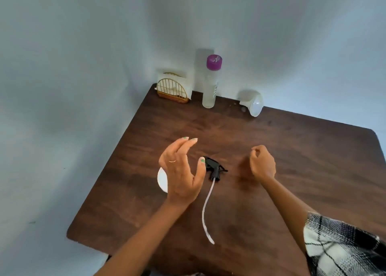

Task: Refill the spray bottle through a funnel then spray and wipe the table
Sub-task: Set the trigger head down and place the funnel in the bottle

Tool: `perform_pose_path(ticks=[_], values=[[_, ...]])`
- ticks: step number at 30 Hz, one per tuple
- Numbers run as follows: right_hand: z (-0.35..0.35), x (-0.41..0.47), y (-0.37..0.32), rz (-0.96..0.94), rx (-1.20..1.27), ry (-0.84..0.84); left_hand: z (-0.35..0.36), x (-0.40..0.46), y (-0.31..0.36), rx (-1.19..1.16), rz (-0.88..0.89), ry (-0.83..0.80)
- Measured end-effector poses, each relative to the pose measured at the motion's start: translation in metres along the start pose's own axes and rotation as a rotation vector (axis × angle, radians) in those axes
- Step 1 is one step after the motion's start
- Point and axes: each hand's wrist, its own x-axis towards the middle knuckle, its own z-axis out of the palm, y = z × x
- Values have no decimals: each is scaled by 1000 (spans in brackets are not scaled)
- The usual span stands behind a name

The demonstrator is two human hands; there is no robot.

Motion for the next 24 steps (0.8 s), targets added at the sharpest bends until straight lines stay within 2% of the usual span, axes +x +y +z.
perform_pose_path(ticks=[2,5,9,13,15,18,24], values=[[-12,30,2,-3,-49,-70,27,25,20,-16,17,-121],[-28,87,-2,-41,-66,-189,79,64,40,-14,-47,-392],[-45,151,-16,-132,10,-238,158,99,42,1,-202,-694],[-50,205,-22,-169,51,-317,230,121,38,-8,-413,-870],[-47,223,-23,-187,63,-360,258,125,37,-12,-521,-907],[-39,240,-24,-269,66,-403,285,128,38,-86,-647,-866],[-24,244,-16,-346,104,-404,299,122,43,-104,-720,-775]])
